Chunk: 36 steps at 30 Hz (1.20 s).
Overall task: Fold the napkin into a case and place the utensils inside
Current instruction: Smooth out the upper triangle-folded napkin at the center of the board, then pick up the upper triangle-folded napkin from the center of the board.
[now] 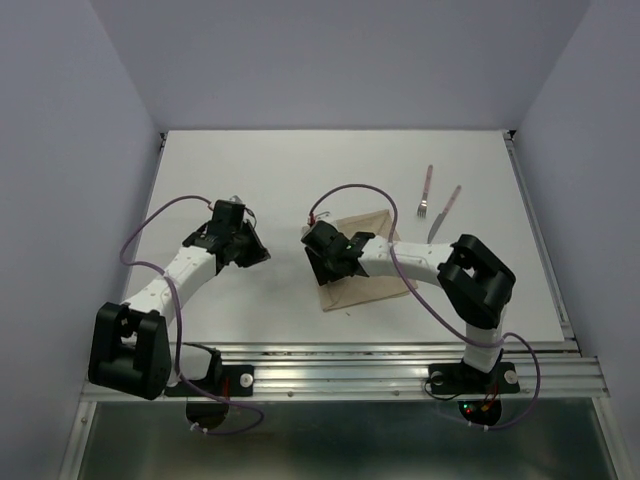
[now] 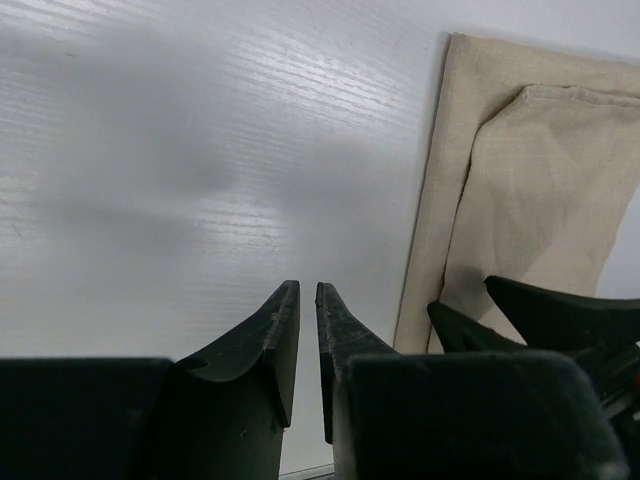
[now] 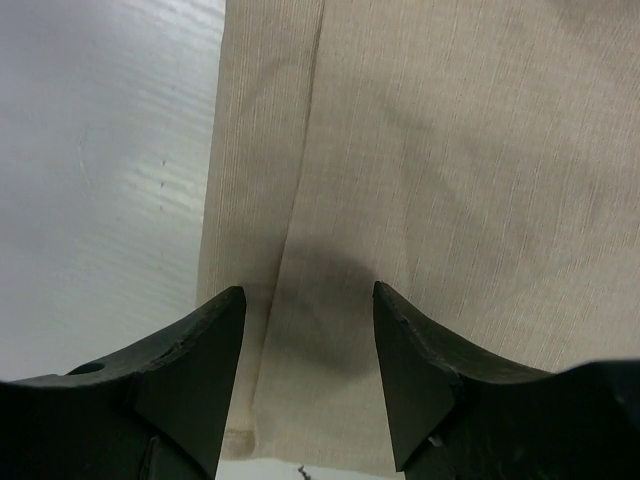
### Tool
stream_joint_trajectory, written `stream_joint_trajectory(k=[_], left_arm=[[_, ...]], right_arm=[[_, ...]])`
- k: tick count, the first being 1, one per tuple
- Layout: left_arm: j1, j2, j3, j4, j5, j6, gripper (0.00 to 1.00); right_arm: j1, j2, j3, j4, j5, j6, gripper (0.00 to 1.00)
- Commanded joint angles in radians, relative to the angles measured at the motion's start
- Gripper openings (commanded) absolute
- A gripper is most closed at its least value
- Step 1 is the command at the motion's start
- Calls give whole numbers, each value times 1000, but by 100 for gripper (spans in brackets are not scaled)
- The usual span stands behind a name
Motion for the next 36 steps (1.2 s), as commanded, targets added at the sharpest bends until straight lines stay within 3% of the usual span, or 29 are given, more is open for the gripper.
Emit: stream_joint_trajectory(k=[1,12,15,16,17,21,23,36], left_arm=[[2,18,2,36,18,17,24],[1,29,-8,42,32,12,25],[1,35,-8,55,51,7,35],[-1,41,-5,64,68,9,44],[-1,47,-2,68,75,9,44],[-33,75,44,93,96,6,74],[-55,110,69,98,102,4,80],[-122,391,239,205,194,3,84]], right_arm=[[32,-83,-52,2,1,53,60],[63,-109,-52,22,-2,73,60],[72,-95,-47,22,-4,79,60],[83,-97,-52,19,-2,86,60],[83,-100,-52,20,0,95,61],[83,-156,-91,29,44,121,63],[72,-199,-111,31,67,127,65],[12,-317,-160,20,50,167,66]])
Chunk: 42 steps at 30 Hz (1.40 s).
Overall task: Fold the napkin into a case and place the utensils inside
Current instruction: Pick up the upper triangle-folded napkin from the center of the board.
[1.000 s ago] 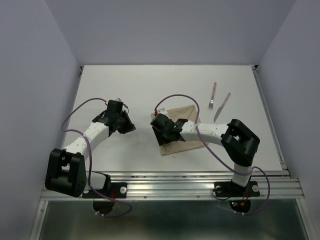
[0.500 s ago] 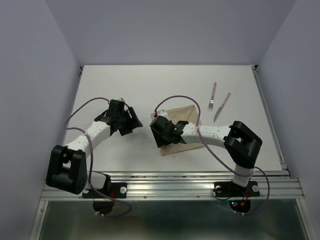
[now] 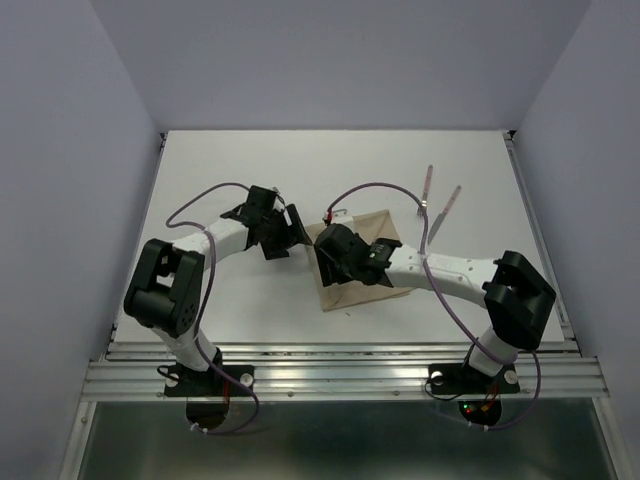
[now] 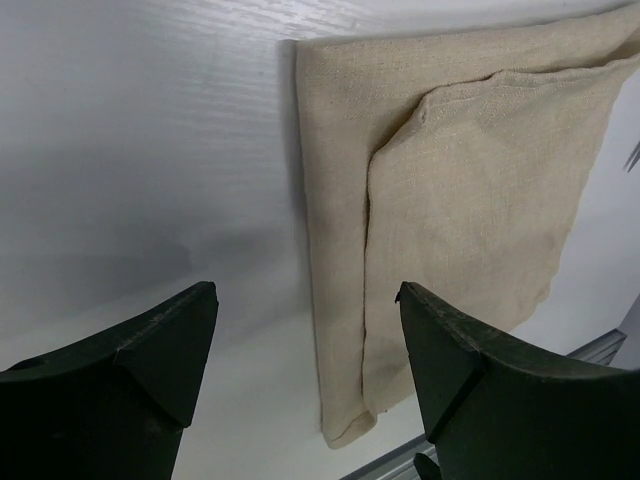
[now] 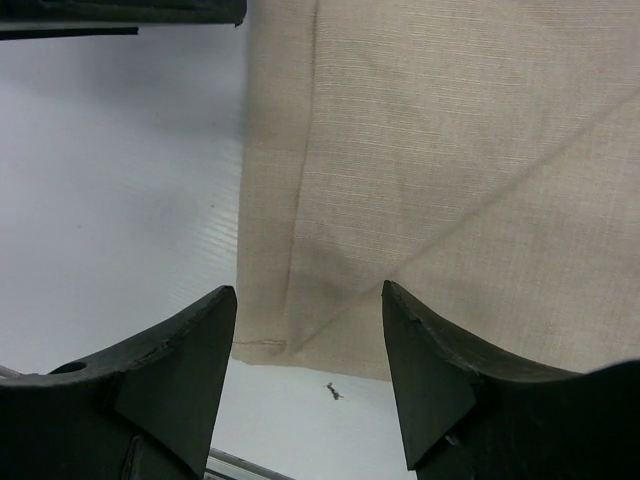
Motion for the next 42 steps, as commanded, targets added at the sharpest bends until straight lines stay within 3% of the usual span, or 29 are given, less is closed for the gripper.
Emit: stream_joint_trajectory(k=[1,14,23,27,31,33,35,37,42], left_arm=[[-38,87,96,42,36,11,84],[-95,248,223,6,-23,9,79],[-121,309,263,-29,-109,-8,56],[-124,286,240,-23,-140,-29,37],[-124,253,245,-38,-165,-24,30],[-124,233,248,-47,-171,-17,34],[-124,202,249,-63,-174,-9,52],[-122,171,242,-81,-183,-8,61],[-75,30,167,-95,-185,-21,66]], right_arm=[[-71,-83,-27,19,9,34,65],[-138,-106,-96,48,-70,48,66],[-138,-98,-93,58,-75,37,66],[-138,-100,-94,59,-80,33,66],[-138,-93,-94,67,-101,14,66],[-138,-83,-90,71,-126,10,66],[-125,-64,-80,75,-135,4,66],[-114,-47,-73,73,-135,4,66],[-114,8,-33,73,-98,-1,66]])
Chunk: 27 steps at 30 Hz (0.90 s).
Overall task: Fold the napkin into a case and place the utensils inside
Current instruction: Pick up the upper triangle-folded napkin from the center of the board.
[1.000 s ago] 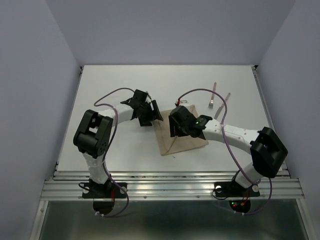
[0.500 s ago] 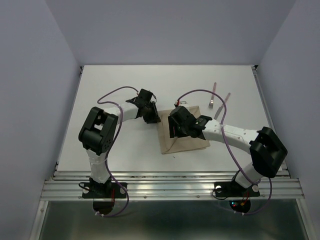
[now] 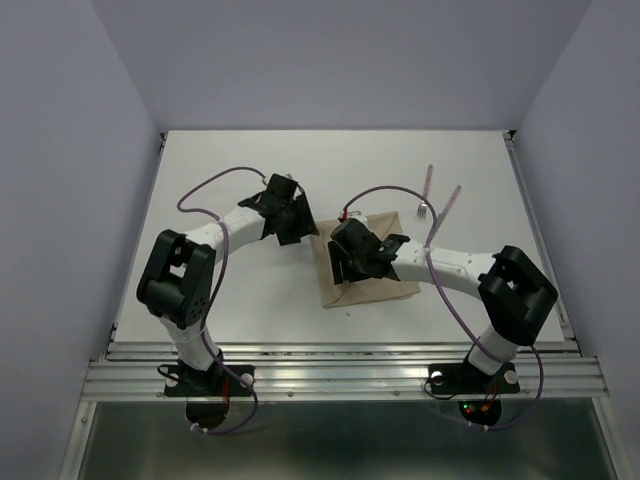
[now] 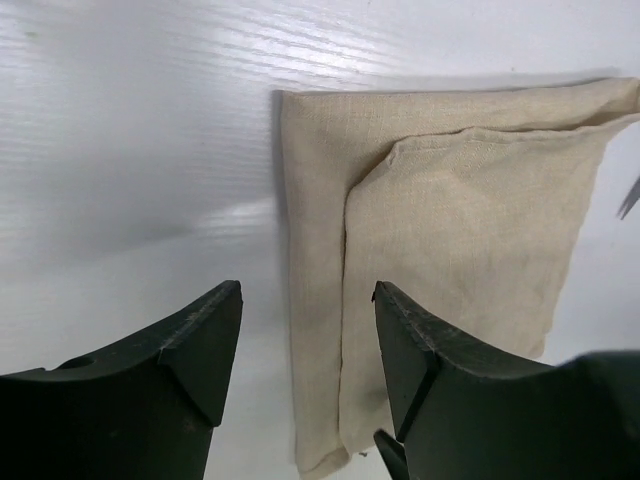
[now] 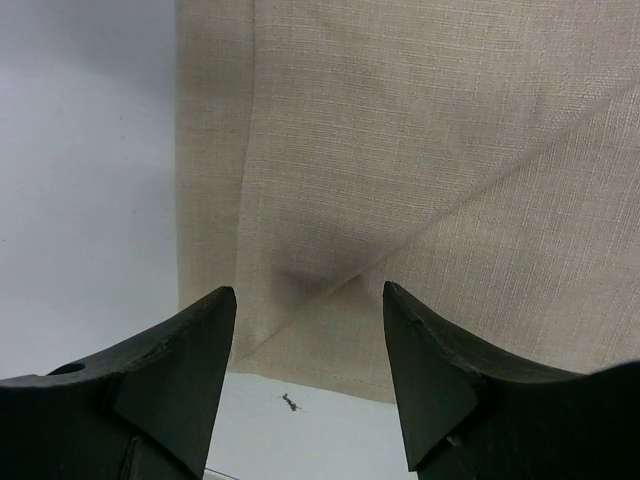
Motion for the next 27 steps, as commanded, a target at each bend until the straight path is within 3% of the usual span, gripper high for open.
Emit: stream_joint_trajectory(k=[1,11,16,27], left_arm=[[54,-164,-73,-30,-17,-2,66],[212,-447,-292,-42,14,-24,66],[255,-494,-343,-53,20,-13,66],[279,-501,-380,-44,31,-1,66]], right_arm=[[9,38,75,29,26,-23,66],[9,243,325,2,76,-90,67],[9,347,463,-41,122,-112,67],[9,495,606,-103,237,-138,67]])
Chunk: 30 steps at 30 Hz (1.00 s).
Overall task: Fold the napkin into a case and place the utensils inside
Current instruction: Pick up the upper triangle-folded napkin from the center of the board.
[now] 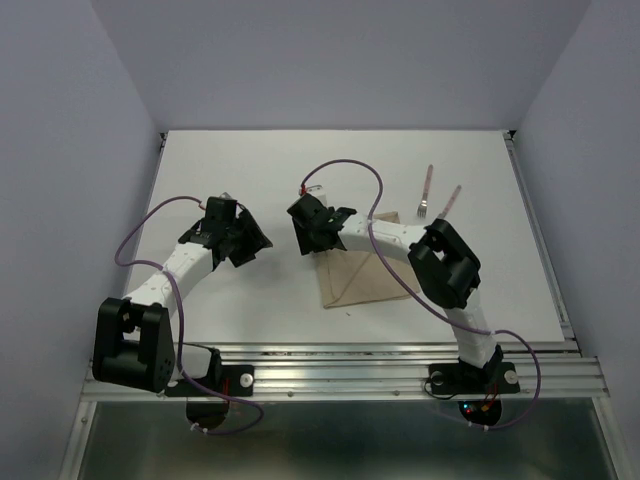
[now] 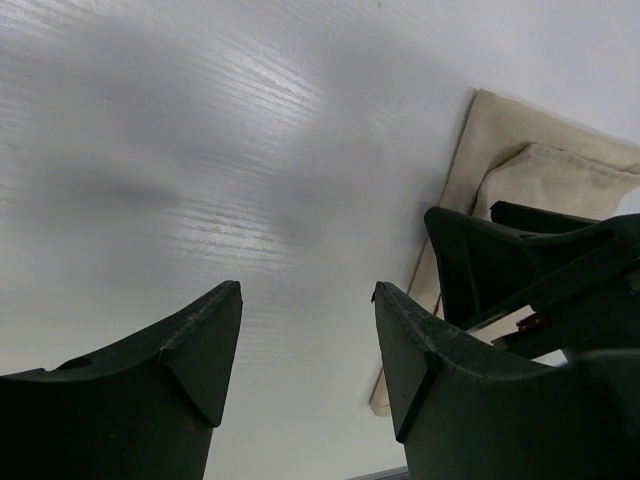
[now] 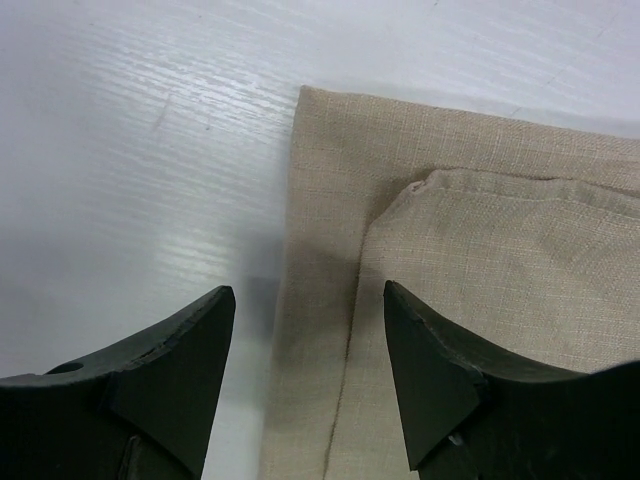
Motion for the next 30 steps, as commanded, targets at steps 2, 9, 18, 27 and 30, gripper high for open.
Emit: stream_joint_trajectory(k=[2,9,18,27,30], left_arm=[[13,-31,-13,10,11,19,66],[16,-25,-24,15,14,20,66],[19,-25,-39,21,17,19,66],[19,-17,-58,38,30,19,66],[19,-16,-64,46,34,22,66]], right_arm=[[7,31,67,-32,106,-27,67],[7,92,101,-30,110,-33,62],[7,98,91,-3,106,-24,35],[-13,108,108,5,93,-6,18],[-13,105,107,7,92,-1,7]])
